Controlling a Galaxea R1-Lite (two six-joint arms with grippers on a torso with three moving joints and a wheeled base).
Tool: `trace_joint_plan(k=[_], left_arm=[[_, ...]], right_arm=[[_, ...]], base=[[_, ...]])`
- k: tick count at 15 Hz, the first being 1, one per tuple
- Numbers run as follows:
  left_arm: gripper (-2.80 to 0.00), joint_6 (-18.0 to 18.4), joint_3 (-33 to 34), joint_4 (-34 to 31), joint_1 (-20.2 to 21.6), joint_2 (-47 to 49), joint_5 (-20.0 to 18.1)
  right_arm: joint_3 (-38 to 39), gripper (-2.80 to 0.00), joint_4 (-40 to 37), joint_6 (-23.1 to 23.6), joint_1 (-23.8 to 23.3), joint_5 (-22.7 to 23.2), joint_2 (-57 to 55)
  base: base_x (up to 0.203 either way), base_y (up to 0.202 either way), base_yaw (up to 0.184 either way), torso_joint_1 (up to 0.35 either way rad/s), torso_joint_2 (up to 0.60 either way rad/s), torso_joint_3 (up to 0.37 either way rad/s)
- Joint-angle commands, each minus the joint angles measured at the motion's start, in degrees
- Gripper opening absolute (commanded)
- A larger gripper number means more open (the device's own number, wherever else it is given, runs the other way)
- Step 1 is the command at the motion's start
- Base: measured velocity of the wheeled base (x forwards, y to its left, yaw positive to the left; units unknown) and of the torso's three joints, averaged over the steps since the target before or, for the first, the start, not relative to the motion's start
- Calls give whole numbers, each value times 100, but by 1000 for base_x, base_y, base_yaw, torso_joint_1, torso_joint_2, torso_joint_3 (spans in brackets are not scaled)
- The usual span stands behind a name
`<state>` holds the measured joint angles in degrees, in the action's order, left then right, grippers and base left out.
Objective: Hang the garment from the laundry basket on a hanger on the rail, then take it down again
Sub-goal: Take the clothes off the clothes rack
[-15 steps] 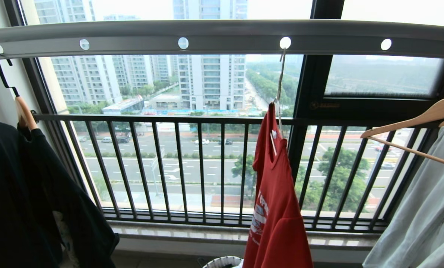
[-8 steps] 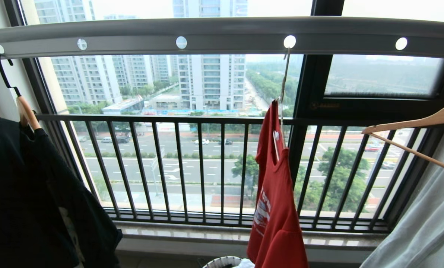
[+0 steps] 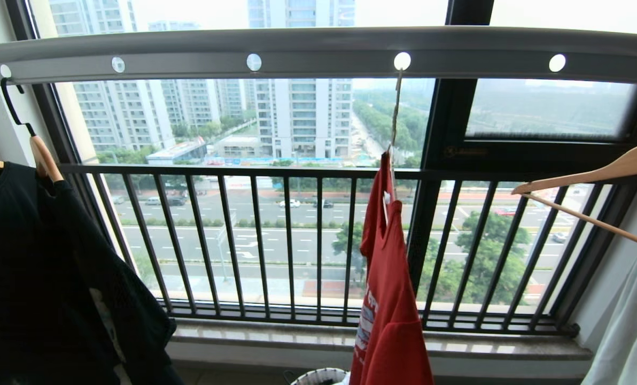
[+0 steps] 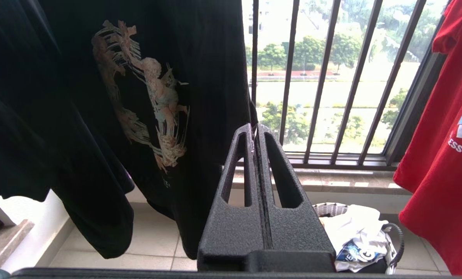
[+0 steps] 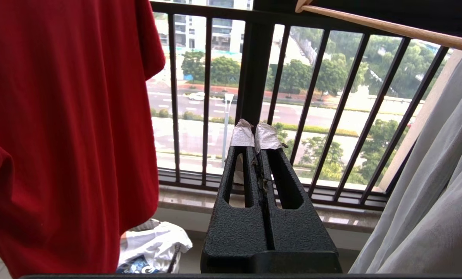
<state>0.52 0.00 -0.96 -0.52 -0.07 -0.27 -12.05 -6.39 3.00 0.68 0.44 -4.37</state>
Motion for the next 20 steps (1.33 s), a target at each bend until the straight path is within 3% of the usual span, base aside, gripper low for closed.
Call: trace_joint_plan(k=[1, 9, 13, 15, 18, 20], left_arm=[[-280, 0, 0, 0, 0, 7, 0], [-280, 0, 0, 0, 0, 7, 0], [-280, 0, 0, 0, 0, 7, 0], [-280, 0, 0, 0, 0, 7, 0], [-280, 0, 0, 0, 0, 7, 0], [-280, 0, 0, 0, 0, 7, 0]], right_arm=[[-635, -280, -48, 6, 2, 129, -963], [-3902, -280, -420, 43, 97, 1208, -4164], [-5635, -280, -1393, 21, 1112, 1191, -5679], [-6023, -280, -1500, -19, 2098, 418, -6185], [-6518, -280, -1269, -374, 3718, -1335, -6957], [-7056, -280, -1186, -656, 4192, -2298, -7475]], base=[[0, 0, 0, 0, 0, 0], [0, 0, 0, 0, 0, 0], [0, 0, 0, 0, 0, 0], [0, 0, 0, 0, 0, 0], [0, 0, 0, 0, 0, 0], [0, 0, 0, 0, 0, 0]])
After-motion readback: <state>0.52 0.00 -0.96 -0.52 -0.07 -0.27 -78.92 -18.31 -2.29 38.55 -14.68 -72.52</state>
